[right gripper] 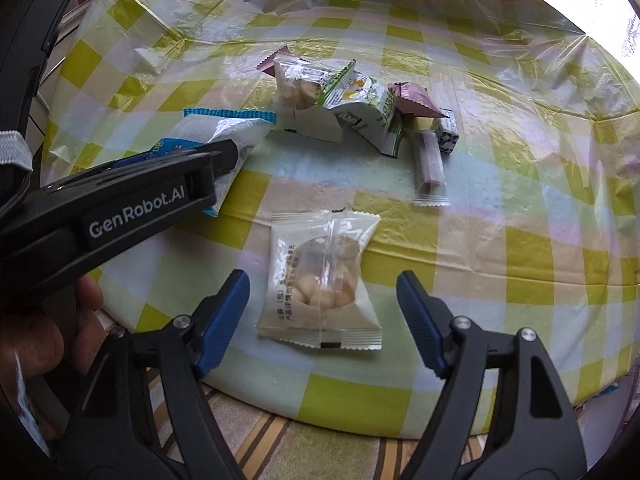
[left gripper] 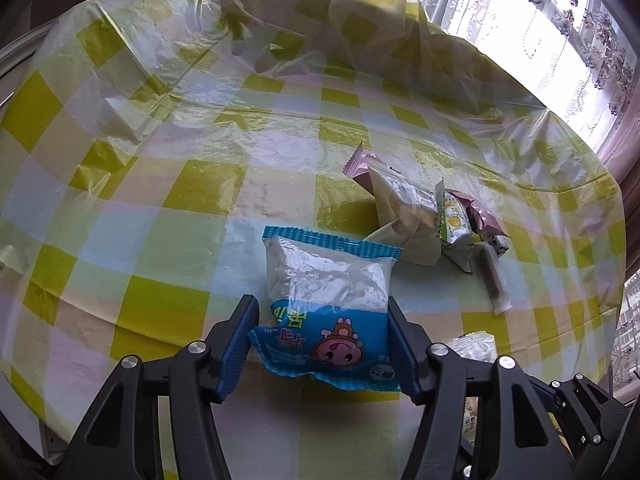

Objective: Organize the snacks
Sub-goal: 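Grasp the clear cookie packet with the right gripper while left lifts the blue bag, then carry both packets into the white box and open both grippers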

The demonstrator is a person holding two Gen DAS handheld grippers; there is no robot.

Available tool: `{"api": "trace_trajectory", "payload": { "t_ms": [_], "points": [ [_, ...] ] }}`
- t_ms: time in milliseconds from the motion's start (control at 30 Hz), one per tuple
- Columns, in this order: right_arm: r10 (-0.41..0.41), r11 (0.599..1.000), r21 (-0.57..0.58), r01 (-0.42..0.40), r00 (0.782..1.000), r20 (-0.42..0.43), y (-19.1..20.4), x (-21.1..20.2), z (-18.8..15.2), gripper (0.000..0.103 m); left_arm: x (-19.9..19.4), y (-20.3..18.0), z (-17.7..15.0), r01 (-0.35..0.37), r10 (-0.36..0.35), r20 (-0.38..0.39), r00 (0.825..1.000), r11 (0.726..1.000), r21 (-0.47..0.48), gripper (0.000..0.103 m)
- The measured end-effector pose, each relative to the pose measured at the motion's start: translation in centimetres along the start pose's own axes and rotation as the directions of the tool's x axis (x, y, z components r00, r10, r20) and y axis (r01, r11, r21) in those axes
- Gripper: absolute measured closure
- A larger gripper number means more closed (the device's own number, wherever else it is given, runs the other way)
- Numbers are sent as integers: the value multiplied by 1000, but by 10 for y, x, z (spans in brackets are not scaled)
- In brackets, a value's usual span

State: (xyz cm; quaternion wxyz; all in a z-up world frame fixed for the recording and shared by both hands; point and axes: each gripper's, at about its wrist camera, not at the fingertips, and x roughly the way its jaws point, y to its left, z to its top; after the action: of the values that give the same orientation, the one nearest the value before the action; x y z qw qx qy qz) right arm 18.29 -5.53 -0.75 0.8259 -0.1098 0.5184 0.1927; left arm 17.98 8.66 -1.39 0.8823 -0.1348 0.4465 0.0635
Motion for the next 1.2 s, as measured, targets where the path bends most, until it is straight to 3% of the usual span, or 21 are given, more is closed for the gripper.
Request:
{"api": "trace_trajectory", "payload": {
  "t_ms": [100,133,300,433,800,1200],
  "points": [
    [-13,1000,2,13,1000,-8,-1,5,0,40,3,0,-1,-3,3,-10,1000,1000,3,39],
    [-17,1000,3,17,1000,-4,-1,4,0,48,4,0,-1,-4,4,-11,1000,1000,3,39],
    [-10,1000,20,9,1000,20,-4,2,-1,55,6,-8,-4,-32,33,-10,999,998,45,43],
    [3,999,37,-5,999,35,-8,-1,-3,56,3,-8,-5,-29,29,6,1000,999,44,48],
    [18,994,108,-26,997,80,-31,-19,-10,56,-14,-24,-6,3,-7,58,998,997,74,49],
    [2,984,174,-23,992,123,-70,-45,-21,56,-30,-65,-13,64,-73,62,995,988,141,49]
  ]
}}
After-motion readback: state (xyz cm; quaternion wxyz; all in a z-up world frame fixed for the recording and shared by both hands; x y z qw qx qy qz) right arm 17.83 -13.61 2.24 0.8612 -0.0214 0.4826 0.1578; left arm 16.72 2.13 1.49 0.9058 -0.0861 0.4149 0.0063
